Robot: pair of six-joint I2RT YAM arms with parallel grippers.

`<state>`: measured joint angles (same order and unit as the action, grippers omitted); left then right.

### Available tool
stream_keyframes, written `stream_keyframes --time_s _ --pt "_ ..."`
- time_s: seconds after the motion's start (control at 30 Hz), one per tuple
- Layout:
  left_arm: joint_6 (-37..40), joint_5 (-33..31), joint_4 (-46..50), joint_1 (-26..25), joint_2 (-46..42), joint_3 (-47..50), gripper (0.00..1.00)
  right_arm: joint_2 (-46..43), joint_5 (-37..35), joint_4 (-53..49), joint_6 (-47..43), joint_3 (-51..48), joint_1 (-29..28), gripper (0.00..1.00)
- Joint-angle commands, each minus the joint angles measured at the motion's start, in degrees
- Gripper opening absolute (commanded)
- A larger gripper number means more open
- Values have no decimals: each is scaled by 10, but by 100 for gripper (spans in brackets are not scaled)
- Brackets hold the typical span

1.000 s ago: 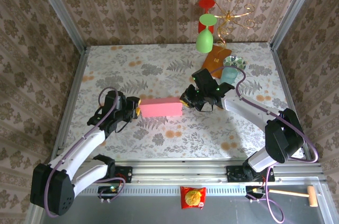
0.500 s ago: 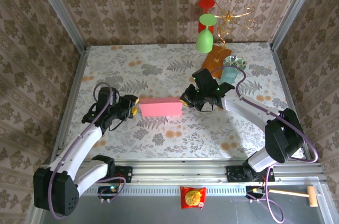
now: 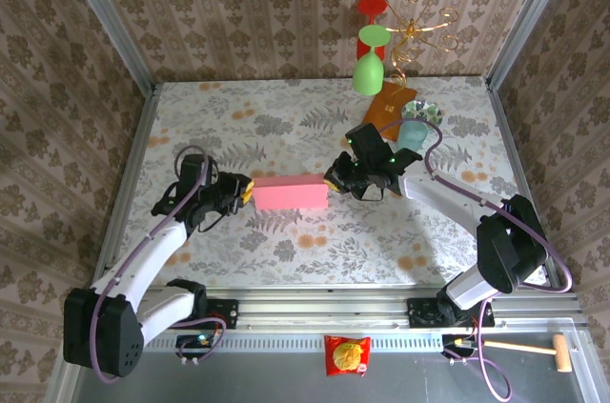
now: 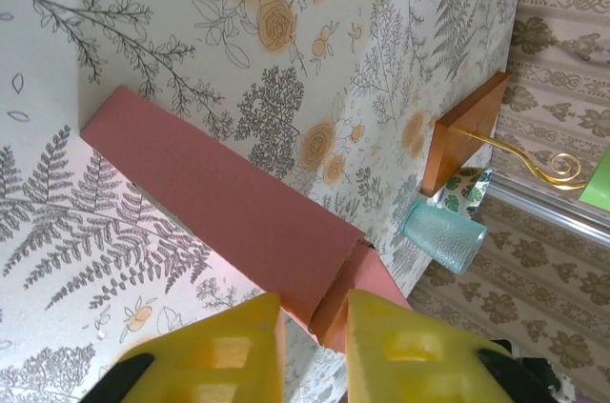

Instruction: Fold the paper box

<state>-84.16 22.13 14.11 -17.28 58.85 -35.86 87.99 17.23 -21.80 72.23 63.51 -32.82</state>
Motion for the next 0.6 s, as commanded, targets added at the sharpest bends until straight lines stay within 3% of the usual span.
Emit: stream_keyframes --time_s 0.0,0.27,0.57 --pt "2 4 3 -7 -4 23 18 24 -9 -44 -3 -22 4 10" --pt "3 1 12 -9 -15 50 11 24 -7 -45 -12 -32 4 10" --pt "34 14 10 -9 -30 47 12 8 -10 -83 -79 -35 4 15"
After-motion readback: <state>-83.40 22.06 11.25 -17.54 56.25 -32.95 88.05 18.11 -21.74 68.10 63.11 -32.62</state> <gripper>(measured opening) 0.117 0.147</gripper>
